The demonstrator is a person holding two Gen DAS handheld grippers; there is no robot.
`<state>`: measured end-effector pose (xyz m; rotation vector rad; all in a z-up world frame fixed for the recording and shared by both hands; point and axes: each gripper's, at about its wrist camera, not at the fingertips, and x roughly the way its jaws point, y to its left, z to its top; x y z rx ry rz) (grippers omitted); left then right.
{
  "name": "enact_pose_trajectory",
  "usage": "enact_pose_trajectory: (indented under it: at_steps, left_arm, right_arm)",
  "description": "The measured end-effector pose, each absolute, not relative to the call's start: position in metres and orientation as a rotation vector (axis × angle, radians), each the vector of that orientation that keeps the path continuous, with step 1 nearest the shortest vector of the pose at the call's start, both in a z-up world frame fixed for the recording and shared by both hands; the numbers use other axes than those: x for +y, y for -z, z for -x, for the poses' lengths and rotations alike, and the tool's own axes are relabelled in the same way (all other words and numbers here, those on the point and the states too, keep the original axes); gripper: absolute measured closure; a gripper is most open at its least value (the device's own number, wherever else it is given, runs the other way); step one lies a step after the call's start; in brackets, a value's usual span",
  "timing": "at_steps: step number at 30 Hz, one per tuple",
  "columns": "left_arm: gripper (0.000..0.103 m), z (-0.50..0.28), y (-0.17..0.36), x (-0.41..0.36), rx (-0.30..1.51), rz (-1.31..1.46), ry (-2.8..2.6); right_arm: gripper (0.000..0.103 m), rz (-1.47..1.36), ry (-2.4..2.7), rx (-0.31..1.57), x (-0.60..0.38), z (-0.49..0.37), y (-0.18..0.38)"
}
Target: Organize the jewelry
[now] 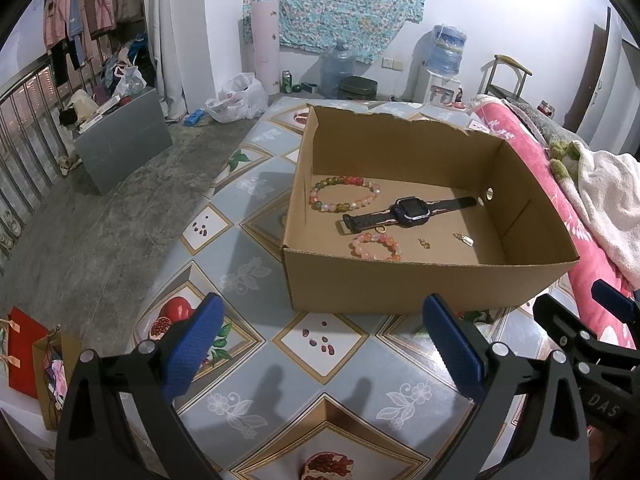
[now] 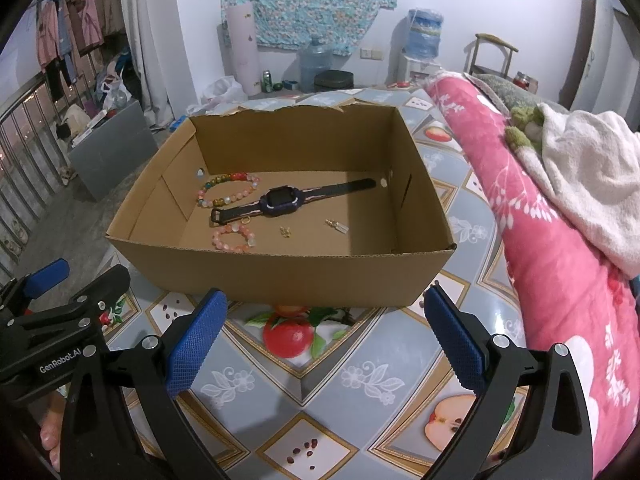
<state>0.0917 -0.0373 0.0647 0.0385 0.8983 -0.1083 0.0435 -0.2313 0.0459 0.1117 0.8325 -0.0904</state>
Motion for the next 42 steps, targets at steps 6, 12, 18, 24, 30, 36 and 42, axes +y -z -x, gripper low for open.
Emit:
enact_pose_trajectory:
  at_steps: [6, 12, 18, 24, 30, 36, 42]
  left_arm:
    - [0.005, -0.0919, -0.0646, -0.0358, 0.897, -0.039, 0.109]
    - [0.005, -0.092, -0.0645, -0.036, 0.897, -0.039, 0.11]
    - [0.005, -0.0915, -0.065, -0.0346, 0.895, -0.039, 0.109]
    - [0.005, -0.0918, -0.0653, -0.0349, 0.893, -0.038, 0.108]
    - [0.005, -0.0915, -0.0646, -0.034, 0.895, -0.038, 0.109]
    - [0.005, -0.0914, -0.0643, -0.0337, 0.894, -0.038, 0.109]
    - [0.005, -0.0916, -0.0643, -0.0338, 0.894, -0.036, 0.109]
  right_arm:
    - [0.008, -0.112, 0.093, 0.835, -0.2304, -0.0425, -0.0462]
    - [0.008, -0.114, 0.092, 0.829, -0.2294, -0.0406, -0.0472]
    - [0.008, -0.118, 0.093, 0.832, -0.2298, -0.0397, -0.0476]
    - [0.008, -0.12, 0.091, 0.831, -0.2295, -0.0384, -0.0478]
    - [0.008, -0.119, 0.091, 0.83, -0.229, -0.0382, -0.048]
    - [0.008, -0.12, 0.093, 0.83, -0.2289, -0.038, -0.0483]
    - [0.008, -0.12, 0.09, 0.83, -0.2293, -0.0382, -0.0484]
